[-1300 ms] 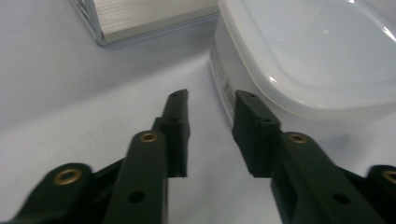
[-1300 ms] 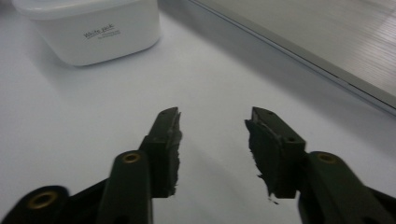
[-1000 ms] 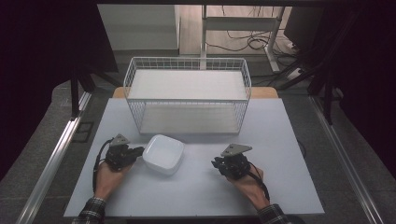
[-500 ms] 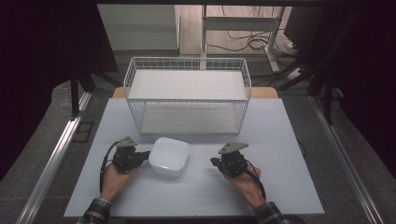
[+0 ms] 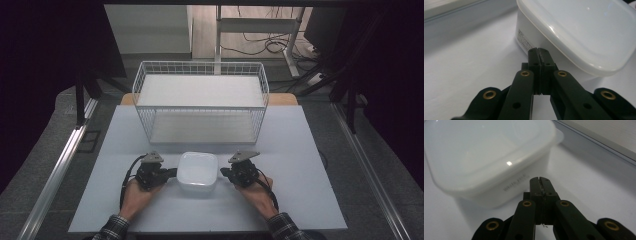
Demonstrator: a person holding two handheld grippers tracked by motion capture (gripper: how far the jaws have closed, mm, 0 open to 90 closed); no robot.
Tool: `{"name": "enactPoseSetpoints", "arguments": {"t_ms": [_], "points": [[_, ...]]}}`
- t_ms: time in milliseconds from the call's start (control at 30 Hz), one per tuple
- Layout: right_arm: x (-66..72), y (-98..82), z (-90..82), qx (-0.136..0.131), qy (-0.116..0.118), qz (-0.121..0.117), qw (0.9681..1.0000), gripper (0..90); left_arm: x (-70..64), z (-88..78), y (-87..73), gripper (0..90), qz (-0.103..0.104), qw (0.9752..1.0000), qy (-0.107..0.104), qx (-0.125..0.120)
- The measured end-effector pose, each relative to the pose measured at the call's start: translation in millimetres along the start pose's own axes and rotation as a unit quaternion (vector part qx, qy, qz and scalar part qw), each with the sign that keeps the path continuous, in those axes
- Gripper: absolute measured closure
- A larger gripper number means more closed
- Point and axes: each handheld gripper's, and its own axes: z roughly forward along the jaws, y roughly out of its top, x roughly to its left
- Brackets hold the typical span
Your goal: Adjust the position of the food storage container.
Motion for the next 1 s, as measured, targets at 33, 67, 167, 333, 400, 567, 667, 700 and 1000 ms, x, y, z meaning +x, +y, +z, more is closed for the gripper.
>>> {"name": "enactPoseSetpoints", "arguments": {"t_ms": [33,67,167,333,400,567,667,700,1000], "points": [[0.5,0.2,0.8,0.001,0.0,0.001,1.0,88.9,-2.8,1.8,0.4,90.0,0.004,1.0,0.0,0.003],[1.1,0.2,1.4,0.002,-0.003,0.001,1.0,89.0,-4.9,3.0,0.5,90.0,0.007,0.9999,0.004,0.007],[-1.7,-0.8,0.2,0.006,-0.005,0.005,1.0,89.0,-10.0,5.6,0.0,90.0,0.016,0.9997,0.005,0.015],[-1.2,-1.5,-4.3,0.012,-0.005,0.007,0.9999,89.1,-17.7,5.0,-1.2,90.0,0.023,0.9995,0.004,0.021],[-0.2,-2.5,-6.1,0.015,-0.007,0.009,0.9998,89.1,-20.5,5.1,-1.8,90.0,0.025,0.9995,0.003,0.021],[1.4,-7.3,-10.7,0.024,-0.005,0.011,0.9996,89.1,-21.3,8.8,0.7,90.0,0.026,0.9995,0.003,0.019],[2.9,-8.3,-12.8,0.026,-0.01,0.008,0.9996,89.1,-20.7,10.7,1.9,90.0,0.026,0.9995,0.004,0.017],[2.9,-8.6,-13.3,0.027,-0.011,0.005,0.9996,89.1,-20.9,10.9,2.1,90.0,0.027,0.9995,0.005,0.017],[3.2,-11.3,-23.2,0.021,-0.024,-0.005,0.9995,84.1,-17.5,-1.6,-1.0,71.4,0.02,0.9995,0.01,0.022]]}}
